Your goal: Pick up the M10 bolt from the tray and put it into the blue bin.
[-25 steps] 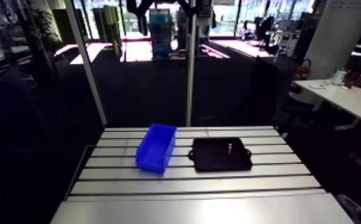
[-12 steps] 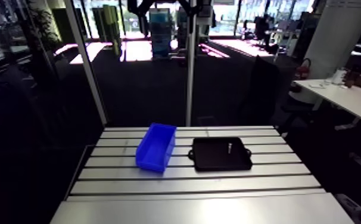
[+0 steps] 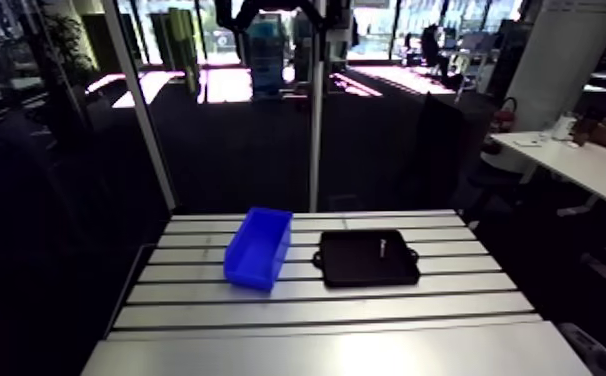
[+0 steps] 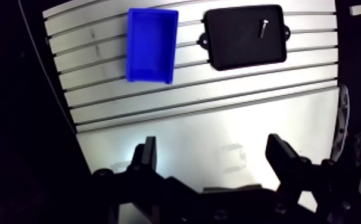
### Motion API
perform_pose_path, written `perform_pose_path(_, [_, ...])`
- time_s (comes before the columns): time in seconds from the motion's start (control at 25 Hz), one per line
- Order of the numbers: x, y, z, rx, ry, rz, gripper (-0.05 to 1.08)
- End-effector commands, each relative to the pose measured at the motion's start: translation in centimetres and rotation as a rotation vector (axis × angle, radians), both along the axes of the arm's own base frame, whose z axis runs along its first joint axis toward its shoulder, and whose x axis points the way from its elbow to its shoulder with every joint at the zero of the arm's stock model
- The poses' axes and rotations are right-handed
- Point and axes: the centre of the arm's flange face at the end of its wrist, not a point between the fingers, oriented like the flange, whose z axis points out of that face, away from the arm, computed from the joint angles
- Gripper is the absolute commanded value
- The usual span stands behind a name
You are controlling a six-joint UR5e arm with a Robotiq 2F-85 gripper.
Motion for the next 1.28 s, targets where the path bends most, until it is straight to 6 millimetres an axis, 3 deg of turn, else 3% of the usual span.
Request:
perform_pose_path(0.04, [-1.3,4.4,-1.2,0.002,0.048,-0.059,0.01])
perform_pose_path(0.2, [-1.5,5.8,-2.6,0.0,0.031,-0.022,0.01])
perform_pose_path(0.36, [-1.9,9.2,-4.0,0.004,0.058,-0.013,0.01])
perform_pose_path(0.44, [-2.2,9.6,-4.8,0.004,0.063,-0.001,0.01])
perform_pose_path(0.64, [-3.8,10.3,-8.3,0.0,0.048,-0.001,0.01])
perform_pose_path(0.8, [-4.8,12.3,-11.4,0.002,0.051,-0.028,0.01])
perform_pose_path(1.08, [-6.5,15.1,-14.8,0.01,0.076,-0.067,0.01])
perform_pose_path(1.28, [-7.6,16.1,-18.9,0.003,0.051,-0.076,0.01])
